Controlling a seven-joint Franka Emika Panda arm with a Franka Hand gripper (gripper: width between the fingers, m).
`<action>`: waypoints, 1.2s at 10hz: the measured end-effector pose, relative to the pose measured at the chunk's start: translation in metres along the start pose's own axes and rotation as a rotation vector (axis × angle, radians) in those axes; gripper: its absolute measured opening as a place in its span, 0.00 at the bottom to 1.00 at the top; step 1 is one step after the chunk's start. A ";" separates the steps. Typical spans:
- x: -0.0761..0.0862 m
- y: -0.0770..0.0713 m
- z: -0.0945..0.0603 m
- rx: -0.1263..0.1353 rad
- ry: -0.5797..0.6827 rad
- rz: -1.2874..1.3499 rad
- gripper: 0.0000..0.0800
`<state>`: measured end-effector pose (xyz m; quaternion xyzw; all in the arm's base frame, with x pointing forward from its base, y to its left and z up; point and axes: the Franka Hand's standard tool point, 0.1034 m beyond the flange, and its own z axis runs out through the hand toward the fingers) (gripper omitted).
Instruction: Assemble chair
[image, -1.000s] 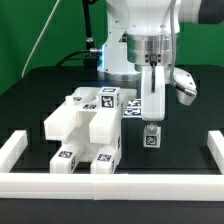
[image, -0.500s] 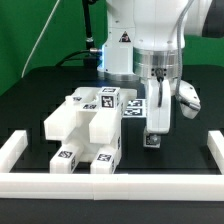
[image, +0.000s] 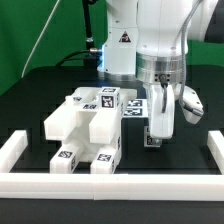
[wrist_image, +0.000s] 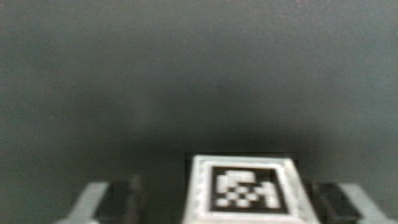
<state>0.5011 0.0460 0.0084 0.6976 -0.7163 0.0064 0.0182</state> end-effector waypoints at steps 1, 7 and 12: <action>0.000 0.000 0.000 0.000 0.000 0.000 0.36; 0.000 0.000 0.000 0.000 0.000 0.000 0.36; -0.010 -0.007 -0.075 0.029 -0.108 -0.058 0.36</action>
Offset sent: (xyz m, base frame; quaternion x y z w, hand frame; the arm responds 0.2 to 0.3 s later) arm 0.0000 0.0000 0.0000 0.0000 0.0000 0.0000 1.0000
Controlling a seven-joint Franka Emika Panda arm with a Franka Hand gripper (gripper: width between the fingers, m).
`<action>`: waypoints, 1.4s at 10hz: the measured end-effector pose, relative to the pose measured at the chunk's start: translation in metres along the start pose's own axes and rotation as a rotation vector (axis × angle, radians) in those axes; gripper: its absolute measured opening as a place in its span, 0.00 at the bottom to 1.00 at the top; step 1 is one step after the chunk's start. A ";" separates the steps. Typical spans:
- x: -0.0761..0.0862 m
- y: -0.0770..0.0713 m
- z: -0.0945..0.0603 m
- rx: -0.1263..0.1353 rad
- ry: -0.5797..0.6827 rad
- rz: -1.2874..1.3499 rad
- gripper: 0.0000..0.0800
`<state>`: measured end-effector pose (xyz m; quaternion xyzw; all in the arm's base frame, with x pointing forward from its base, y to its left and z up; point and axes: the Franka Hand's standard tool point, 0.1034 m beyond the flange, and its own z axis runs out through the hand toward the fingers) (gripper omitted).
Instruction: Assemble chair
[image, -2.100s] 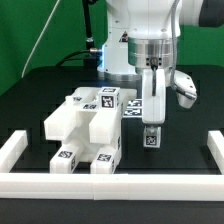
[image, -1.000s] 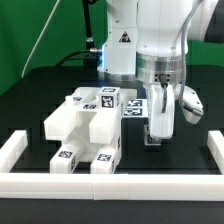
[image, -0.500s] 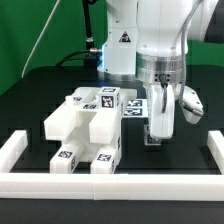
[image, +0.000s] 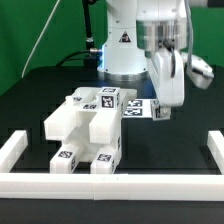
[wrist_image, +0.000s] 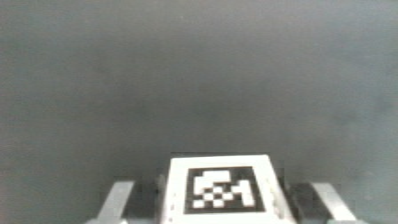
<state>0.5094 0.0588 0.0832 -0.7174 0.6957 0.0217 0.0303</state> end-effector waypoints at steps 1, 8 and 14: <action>-0.004 -0.003 -0.029 0.014 -0.049 -0.011 0.36; 0.003 -0.007 -0.054 0.034 -0.075 -0.150 0.36; 0.070 -0.010 -0.084 0.112 -0.006 -0.974 0.36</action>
Offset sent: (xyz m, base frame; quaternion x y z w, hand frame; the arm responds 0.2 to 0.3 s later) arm 0.0000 0.0000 0.0000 0.0000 0.0000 0.0000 1.0000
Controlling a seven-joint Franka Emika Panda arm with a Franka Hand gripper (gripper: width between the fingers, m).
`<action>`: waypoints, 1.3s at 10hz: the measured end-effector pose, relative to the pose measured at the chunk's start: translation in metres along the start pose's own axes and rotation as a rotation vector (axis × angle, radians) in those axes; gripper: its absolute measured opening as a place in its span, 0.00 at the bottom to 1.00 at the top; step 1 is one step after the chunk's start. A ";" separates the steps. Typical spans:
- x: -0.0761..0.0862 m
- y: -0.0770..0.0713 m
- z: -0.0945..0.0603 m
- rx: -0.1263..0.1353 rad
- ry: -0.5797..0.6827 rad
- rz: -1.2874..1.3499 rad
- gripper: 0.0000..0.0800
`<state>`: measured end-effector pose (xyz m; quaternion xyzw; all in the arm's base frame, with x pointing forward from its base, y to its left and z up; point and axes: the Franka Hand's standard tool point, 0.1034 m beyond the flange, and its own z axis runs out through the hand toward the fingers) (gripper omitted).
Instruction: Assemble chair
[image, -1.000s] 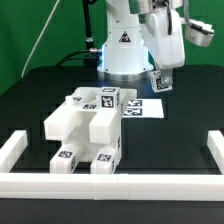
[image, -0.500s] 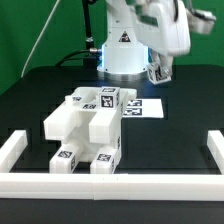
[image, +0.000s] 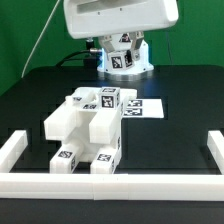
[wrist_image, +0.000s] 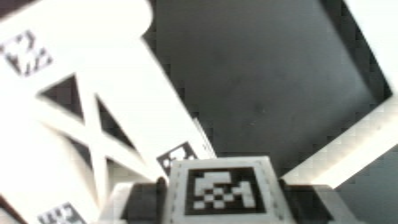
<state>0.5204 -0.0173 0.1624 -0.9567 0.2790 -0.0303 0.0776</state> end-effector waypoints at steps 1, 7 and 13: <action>0.000 0.000 0.000 0.000 0.000 -0.002 0.36; 0.045 0.075 -0.004 -0.104 -0.006 -0.383 0.36; 0.055 0.078 0.015 -0.126 0.019 -0.381 0.36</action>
Offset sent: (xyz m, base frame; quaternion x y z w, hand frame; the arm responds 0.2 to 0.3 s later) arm -0.0163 -0.0524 -0.0139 -0.0723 -0.0355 -0.1778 0.9808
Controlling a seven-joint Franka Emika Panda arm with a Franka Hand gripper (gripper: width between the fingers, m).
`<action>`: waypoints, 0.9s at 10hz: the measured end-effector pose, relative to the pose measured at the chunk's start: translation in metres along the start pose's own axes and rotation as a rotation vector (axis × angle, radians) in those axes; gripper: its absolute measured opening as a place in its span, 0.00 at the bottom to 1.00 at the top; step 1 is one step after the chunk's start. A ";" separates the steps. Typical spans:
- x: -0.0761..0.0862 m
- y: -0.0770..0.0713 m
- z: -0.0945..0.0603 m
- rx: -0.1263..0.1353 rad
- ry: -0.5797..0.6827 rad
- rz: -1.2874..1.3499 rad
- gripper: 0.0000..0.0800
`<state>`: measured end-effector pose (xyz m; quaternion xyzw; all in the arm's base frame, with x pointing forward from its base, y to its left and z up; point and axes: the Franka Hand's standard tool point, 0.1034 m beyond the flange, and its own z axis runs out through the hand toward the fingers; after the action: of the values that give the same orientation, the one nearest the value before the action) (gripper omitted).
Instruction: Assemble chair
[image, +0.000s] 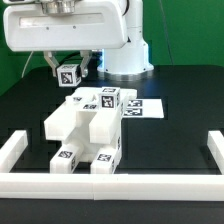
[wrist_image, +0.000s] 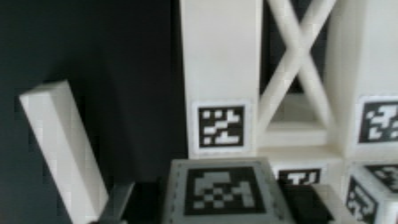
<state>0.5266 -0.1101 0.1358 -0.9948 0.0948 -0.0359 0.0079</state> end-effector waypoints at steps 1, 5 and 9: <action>0.001 0.000 0.001 -0.004 0.001 -0.002 0.36; 0.004 -0.002 0.007 -0.025 0.007 -0.013 0.36; 0.009 -0.005 0.013 -0.042 0.016 -0.021 0.36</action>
Offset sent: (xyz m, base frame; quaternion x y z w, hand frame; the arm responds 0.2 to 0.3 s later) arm 0.0134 0.0015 -0.0034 -0.0093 0.0194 -0.0040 0.9998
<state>0.5374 -0.1068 0.1232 -0.9954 0.0853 -0.0422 -0.0141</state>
